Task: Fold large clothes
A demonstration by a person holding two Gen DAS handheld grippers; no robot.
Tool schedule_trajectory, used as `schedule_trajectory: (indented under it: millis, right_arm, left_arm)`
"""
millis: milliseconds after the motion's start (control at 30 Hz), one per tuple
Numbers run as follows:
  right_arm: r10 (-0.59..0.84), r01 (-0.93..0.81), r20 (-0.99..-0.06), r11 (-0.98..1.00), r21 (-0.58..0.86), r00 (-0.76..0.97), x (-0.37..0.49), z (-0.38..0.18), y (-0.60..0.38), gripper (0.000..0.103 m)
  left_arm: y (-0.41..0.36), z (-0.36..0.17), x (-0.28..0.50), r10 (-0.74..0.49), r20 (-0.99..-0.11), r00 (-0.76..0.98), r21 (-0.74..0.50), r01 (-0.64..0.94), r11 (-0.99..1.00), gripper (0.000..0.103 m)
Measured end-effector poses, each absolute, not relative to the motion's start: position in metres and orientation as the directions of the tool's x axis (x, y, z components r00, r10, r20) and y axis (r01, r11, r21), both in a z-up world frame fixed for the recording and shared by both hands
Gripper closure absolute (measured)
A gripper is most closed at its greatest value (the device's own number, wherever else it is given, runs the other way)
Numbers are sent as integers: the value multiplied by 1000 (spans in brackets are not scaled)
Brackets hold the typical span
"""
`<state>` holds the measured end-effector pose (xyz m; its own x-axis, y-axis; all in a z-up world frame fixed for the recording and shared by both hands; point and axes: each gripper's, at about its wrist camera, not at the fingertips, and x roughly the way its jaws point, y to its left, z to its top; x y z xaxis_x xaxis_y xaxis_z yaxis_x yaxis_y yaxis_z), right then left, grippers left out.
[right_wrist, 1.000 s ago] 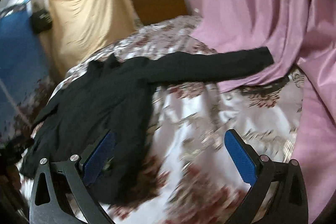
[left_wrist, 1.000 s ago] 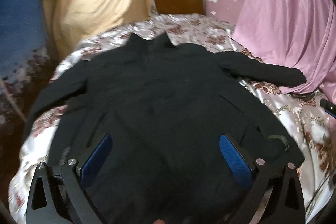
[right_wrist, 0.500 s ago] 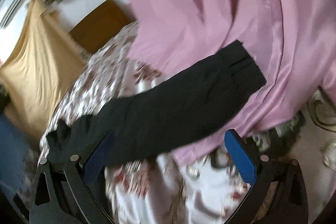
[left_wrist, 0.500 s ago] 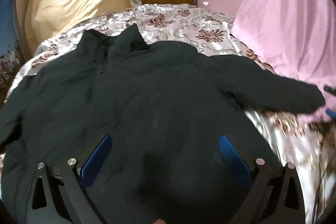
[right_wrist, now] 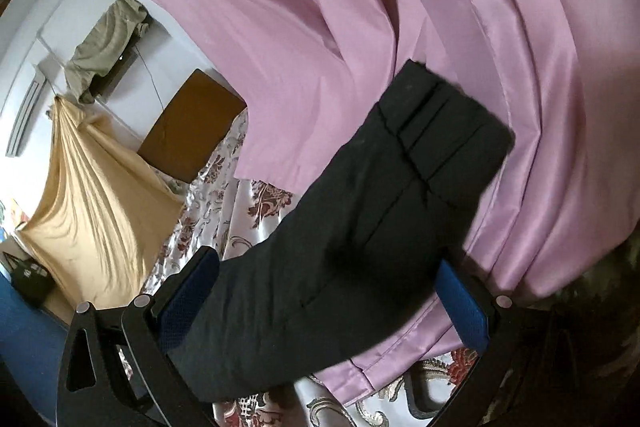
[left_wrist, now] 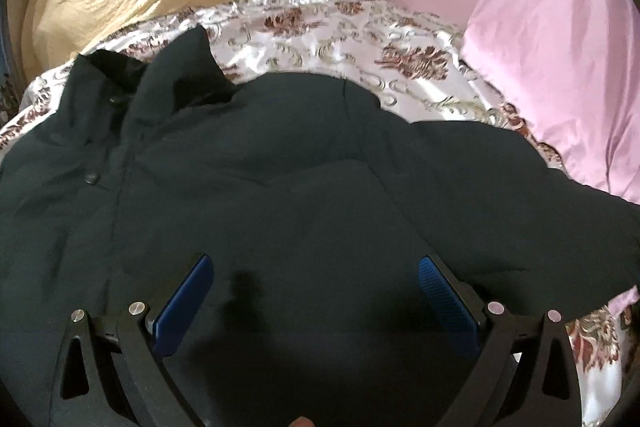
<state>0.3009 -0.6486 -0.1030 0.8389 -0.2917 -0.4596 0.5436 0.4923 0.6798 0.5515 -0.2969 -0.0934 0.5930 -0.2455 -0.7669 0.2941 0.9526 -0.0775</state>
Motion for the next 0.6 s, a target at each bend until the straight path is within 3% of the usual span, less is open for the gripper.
schedule_trajectory:
  millis: [100,167,200,267,433,533,600]
  right_arm:
    - [-301,570,-486,486,662,821,306,-105,-651,22]
    - [-292,575,-496,467,672,818,309,-110,-654,46]
    - [-287,575,-499,455,680,818,311,-114,-656,51]
    - [-283,571,-496,446,689,821,308,-117,-659,80]
    - [-333,571,-468,564,597,818,316,-92,-636,94]
    - [-358,553,-436,667,499,826,326,-57,-611,96]
    - [-354,526,-412,719,454,840,336,-33,-595,96]
  left_arm:
    - [-305,-114,564,-228,-809,542,-74,291,954,0]
    - [-309,-123,565,-198,-823,532,-45,285,957,0]
    - [-310,-124,564,-192,-823,535,-36,287,957,0]
    - [-313,-127,564,-180,-826,534,-22,289,957,0]
    - [-314,-136,569,-164,-842,514,-10,290,957,0]
    - [-314,-135,572,-179,-846,503,-26,296,955,0]
    - [-303,-128,571,-258,-827,499,-105,313,944,0]
